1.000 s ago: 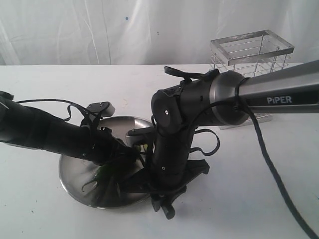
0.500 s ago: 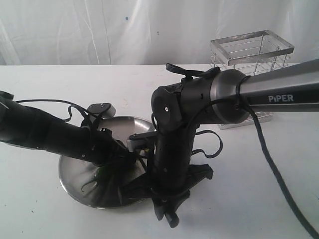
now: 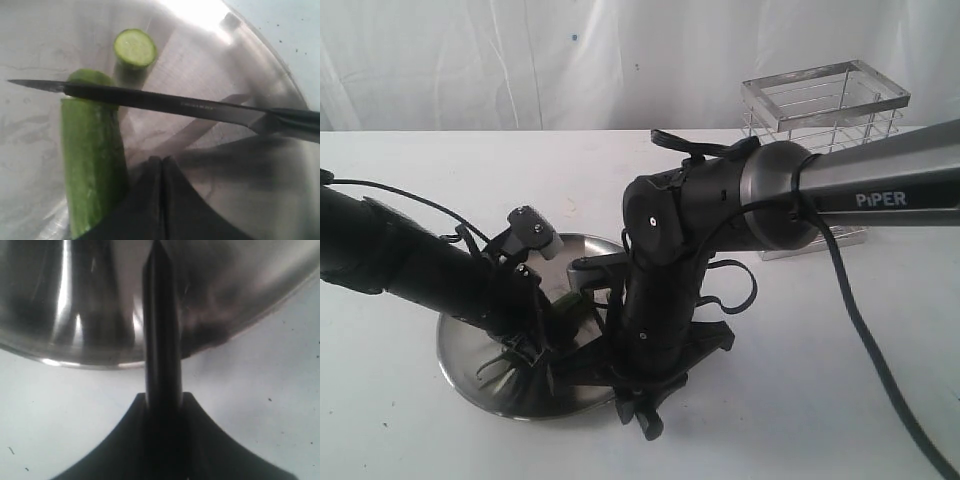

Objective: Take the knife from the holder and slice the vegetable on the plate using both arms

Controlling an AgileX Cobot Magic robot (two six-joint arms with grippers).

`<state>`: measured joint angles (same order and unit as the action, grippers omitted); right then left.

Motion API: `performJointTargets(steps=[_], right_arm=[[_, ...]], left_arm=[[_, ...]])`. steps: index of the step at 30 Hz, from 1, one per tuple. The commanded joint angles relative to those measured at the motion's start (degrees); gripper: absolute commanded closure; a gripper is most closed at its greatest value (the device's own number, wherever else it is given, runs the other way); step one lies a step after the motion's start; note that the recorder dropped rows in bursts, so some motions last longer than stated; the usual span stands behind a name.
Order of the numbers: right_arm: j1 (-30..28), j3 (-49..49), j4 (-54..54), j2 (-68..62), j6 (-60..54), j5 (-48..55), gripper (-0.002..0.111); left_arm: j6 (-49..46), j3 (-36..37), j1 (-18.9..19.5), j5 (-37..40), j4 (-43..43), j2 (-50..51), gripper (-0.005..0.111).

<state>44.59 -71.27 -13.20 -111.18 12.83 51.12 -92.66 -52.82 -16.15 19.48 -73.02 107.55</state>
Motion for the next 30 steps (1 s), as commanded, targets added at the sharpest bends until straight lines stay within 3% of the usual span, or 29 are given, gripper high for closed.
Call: performJointTargets(steps=[1, 19, 22, 25, 27, 30], right_arm=[[0.1, 0.0, 0.3, 0.3, -0.2, -2.6, 0.108], [-0.1, -0.1, 1.6, 0.4, -0.2, -3.3, 0.108], [-0.1, -0.1, 1.6, 0.4, -0.2, -3.3, 0.108], [-0.1, -0.1, 1.7, 0.4, -0.2, -3.3, 0.108], [-0.1, -0.1, 1.7, 0.4, -0.2, -3.6, 0.108], [-0.1, -0.1, 1.7, 0.4, -0.2, -3.7, 0.108]], left_arm=[[-3.6, 0.0, 0.0, -1.3, 0.7, -0.3, 0.107], [-3.3, -0.9, 0.0, 1.1, 0.7, -3.7, 0.105], [-3.1, -0.9, 0.0, 0.8, 0.7, -5.6, 0.096], [-3.1, -0.9, 0.0, -3.7, 2.1, -8.2, 0.073], [-3.1, 1.0, 0.0, -1.9, 6.7, -7.5, 0.058], [-3.4, 3.7, 0.0, -2.0, 8.0, -7.0, 0.052]])
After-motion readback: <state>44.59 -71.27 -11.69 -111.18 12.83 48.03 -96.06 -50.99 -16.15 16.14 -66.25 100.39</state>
